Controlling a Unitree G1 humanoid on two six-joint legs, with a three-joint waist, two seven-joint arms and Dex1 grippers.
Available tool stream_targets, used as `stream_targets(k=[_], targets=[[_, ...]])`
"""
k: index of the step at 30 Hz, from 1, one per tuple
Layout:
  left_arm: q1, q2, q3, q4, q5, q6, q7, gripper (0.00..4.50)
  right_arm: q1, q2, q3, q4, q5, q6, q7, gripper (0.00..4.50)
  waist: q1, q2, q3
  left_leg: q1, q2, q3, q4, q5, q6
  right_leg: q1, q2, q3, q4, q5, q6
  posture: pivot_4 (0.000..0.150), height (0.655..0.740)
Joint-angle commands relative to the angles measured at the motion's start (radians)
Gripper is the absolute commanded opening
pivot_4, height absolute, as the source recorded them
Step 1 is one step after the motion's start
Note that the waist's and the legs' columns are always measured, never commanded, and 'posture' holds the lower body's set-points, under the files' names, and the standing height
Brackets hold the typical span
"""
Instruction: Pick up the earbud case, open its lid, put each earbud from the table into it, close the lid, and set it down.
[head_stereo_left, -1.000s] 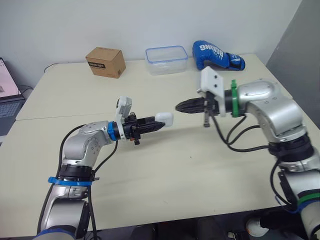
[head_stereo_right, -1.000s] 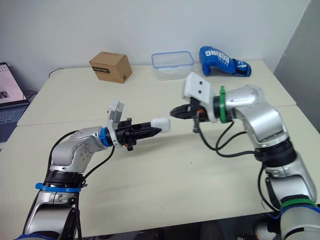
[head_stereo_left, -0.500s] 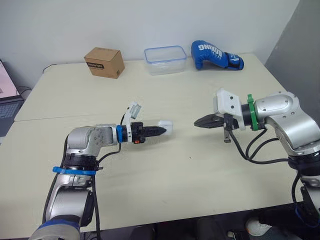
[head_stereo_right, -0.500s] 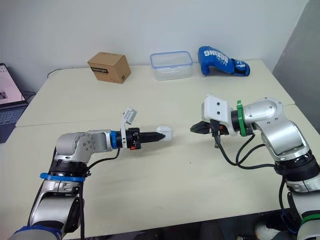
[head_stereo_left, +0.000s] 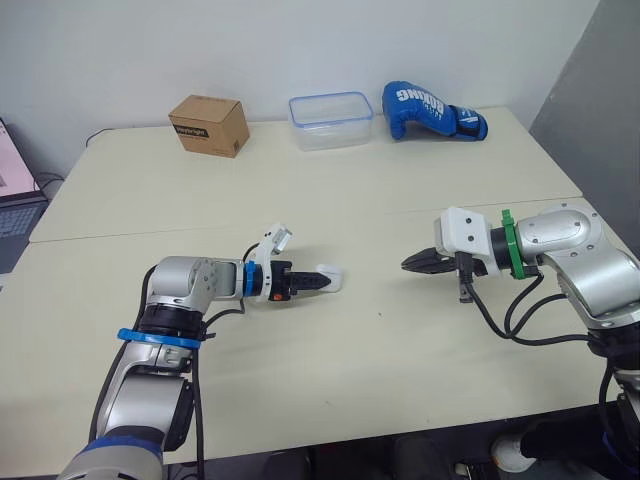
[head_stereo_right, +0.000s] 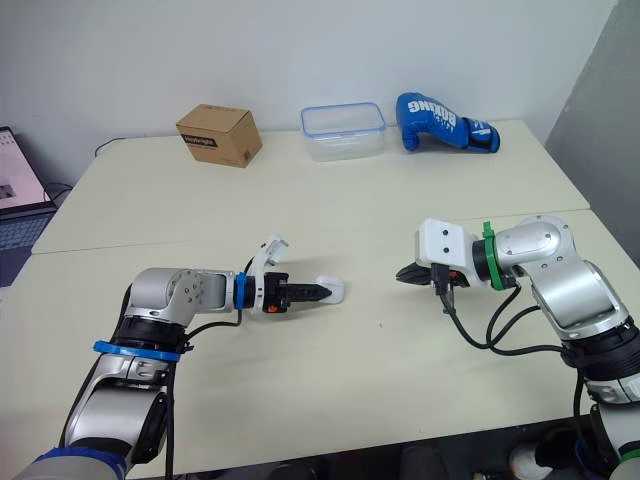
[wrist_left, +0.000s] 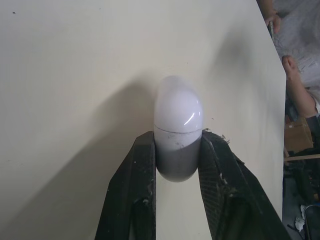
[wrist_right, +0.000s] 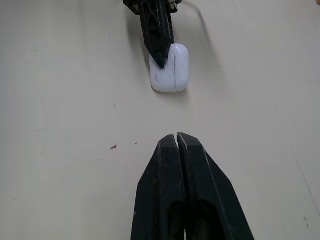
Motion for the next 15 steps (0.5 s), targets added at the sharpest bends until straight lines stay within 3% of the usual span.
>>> stream_targets(k=[1,15], targets=[[-0.003,0.018,0.005,-0.005,0.015,0.003,0.01,0.79,0.002,-0.002,-0.011,-0.016,-0.013,-0.017,0.0,0.04,0.0,0.0,0.0,0.0,0.0,0.0,0.0,0.0,0.0,0.0,0.0,0.0,0.0,0.0,0.0,0.15,0.7307],[0.038,0.028,0.022,-0.014,0.023,-0.005,0.044,0.79,-0.007,0.058,0.011,0.025,-0.043,0.006,0.0,0.04,-0.001,0.0,0.0,0.001,0.0,0.001,0.0,0.0,0.0,0.0,0.0,0.001,0.0,0.0,0.0,0.15,0.7307]])
